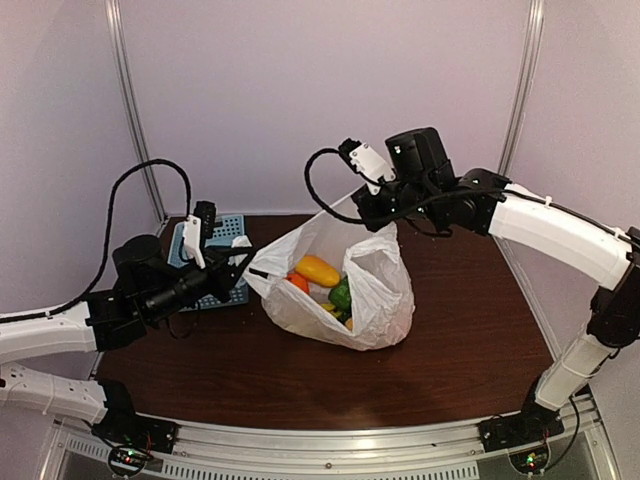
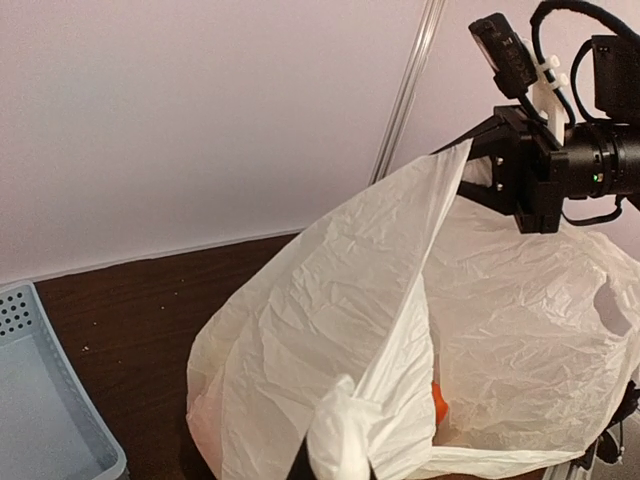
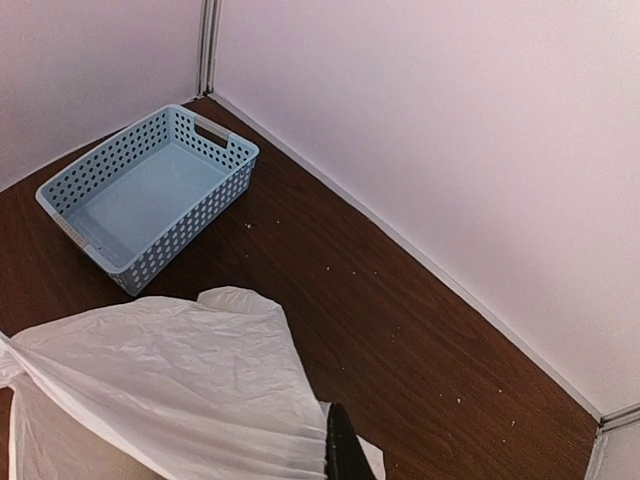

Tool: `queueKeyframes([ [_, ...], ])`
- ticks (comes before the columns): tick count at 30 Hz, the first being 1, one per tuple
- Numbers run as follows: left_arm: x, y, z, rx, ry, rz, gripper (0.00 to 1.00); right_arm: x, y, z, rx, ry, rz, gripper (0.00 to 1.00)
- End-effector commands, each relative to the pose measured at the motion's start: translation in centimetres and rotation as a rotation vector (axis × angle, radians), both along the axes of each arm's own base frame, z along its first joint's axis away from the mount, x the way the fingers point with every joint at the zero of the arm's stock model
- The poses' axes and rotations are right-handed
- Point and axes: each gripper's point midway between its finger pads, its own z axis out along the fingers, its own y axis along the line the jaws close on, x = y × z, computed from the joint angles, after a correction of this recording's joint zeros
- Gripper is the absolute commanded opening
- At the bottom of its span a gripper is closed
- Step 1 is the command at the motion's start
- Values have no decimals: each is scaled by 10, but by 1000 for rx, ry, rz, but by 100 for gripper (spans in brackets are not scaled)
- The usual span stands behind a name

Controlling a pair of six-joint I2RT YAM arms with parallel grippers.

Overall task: Untie the knot of the plastic bag and take out the fruit
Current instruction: Open the takeout bag at the opening, then adjust the bag opening on the takeout bag.

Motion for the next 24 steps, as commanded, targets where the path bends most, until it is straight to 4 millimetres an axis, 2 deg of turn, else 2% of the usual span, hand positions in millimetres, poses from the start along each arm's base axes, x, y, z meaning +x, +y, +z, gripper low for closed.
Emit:
queueKeyframes([
  [1, 9, 0, -28, 92, 34, 18, 0, 14, -30, -14, 21, 10, -135, 0],
  [4, 8, -2, -34, 96, 48, 5, 0, 5, -32, -36, 35, 69, -128, 0],
  [5, 7, -2, -36, 96, 52, -3, 0, 2, -32, -40, 43, 84, -124, 5],
  [7, 5, -3, -36, 96, 55, -16, 0, -4, -35, -40, 59, 103, -120, 33],
  [9, 3, -3, -36, 96, 57, -23, 0, -11, -37, -29, 71, 103, -104, 54],
  [10, 2, -2, -35, 94, 57, -22, 0, -14, -37, -21, 100, 107, -106, 63],
  [12, 2, -1, -33, 90, 57, -20, 0, -23, -35, 0, 144, 96, -82, 75],
  [15, 3, 0, -31, 81, 63, -11, 0, -39, -28, 35, 216, 63, -30, 83],
  [19, 3, 0, -28, 73, 69, -9, 0, -60, -12, 65, 286, 43, 40, 87],
  [22, 3, 0, -27, 73, 72, -10, 0, -76, 8, 70, 298, 56, 94, 87],
  [24, 3, 0, -27, 73, 73, -10, 0, -85, 23, 64, 296, 82, 124, 83],
])
